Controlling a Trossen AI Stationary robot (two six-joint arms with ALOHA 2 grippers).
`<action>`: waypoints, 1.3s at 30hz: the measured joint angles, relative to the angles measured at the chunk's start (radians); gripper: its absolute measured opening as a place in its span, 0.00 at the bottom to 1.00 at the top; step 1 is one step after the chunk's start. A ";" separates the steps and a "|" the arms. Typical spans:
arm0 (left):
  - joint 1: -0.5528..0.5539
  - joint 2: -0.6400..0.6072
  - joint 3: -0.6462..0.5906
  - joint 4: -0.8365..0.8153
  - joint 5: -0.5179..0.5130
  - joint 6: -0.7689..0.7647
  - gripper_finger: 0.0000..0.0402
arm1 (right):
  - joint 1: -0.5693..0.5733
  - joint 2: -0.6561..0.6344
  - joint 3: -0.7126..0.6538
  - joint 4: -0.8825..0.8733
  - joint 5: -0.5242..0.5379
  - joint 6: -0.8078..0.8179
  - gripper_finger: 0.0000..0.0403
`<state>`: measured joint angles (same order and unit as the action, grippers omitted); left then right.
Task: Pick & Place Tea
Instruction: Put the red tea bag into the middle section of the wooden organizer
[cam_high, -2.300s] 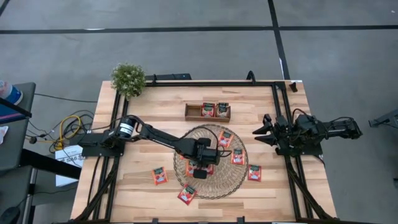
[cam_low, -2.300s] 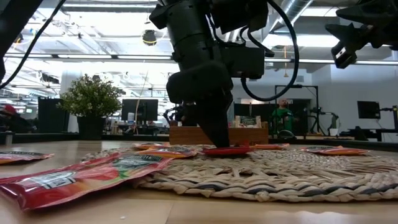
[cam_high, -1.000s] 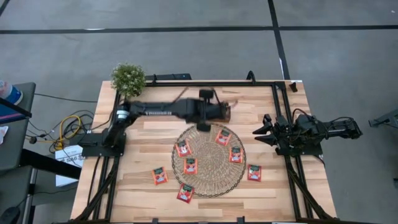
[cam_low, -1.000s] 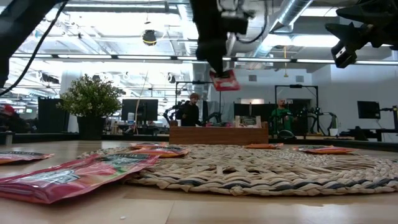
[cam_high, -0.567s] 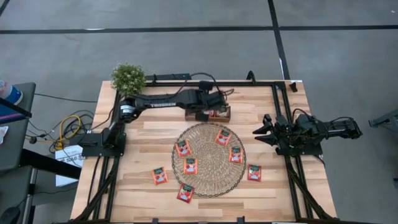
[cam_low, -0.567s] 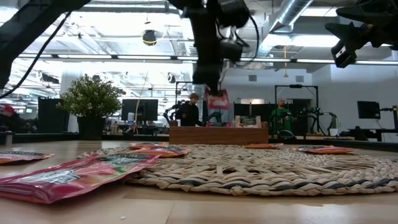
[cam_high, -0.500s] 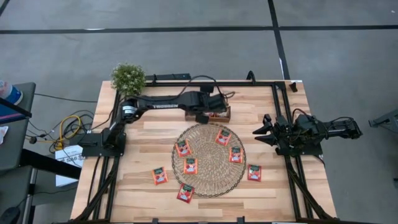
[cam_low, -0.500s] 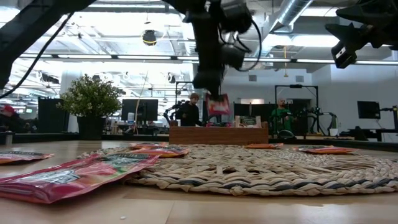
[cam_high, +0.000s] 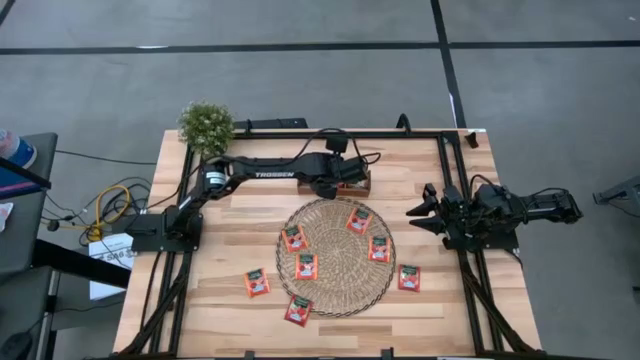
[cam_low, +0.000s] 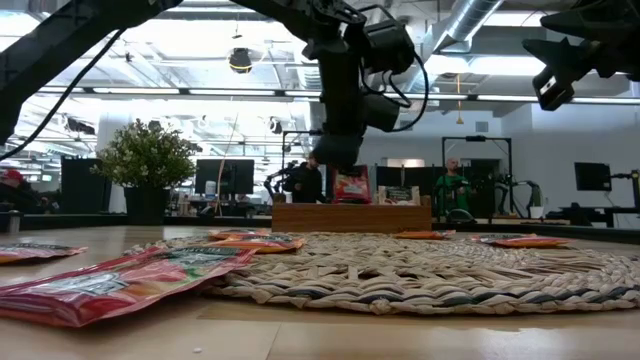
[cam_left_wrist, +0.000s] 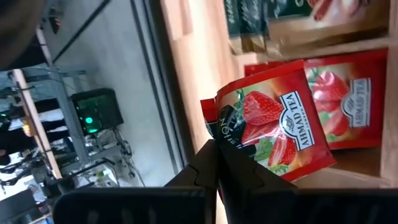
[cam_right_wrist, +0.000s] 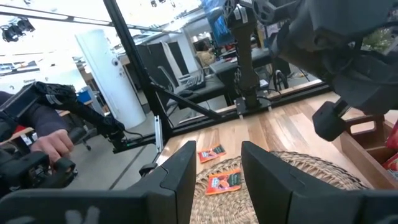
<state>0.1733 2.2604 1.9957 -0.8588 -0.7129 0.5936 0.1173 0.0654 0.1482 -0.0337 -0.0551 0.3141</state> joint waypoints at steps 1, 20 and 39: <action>-0.003 0.000 0.000 0.002 -0.001 0.001 0.00 | 0.000 0.000 0.000 0.000 0.000 0.000 0.30; -0.019 0.067 0.001 -0.001 -0.023 -0.005 0.00 | 0.000 0.000 0.000 -0.003 -0.001 0.000 0.30; -0.019 0.066 0.001 -0.022 0.029 -0.067 0.00 | 0.000 0.000 0.000 -0.003 -0.001 0.000 0.30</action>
<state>0.1547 2.3264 1.9968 -0.8806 -0.6838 0.5266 0.1173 0.0654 0.1482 -0.0364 -0.0559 0.3145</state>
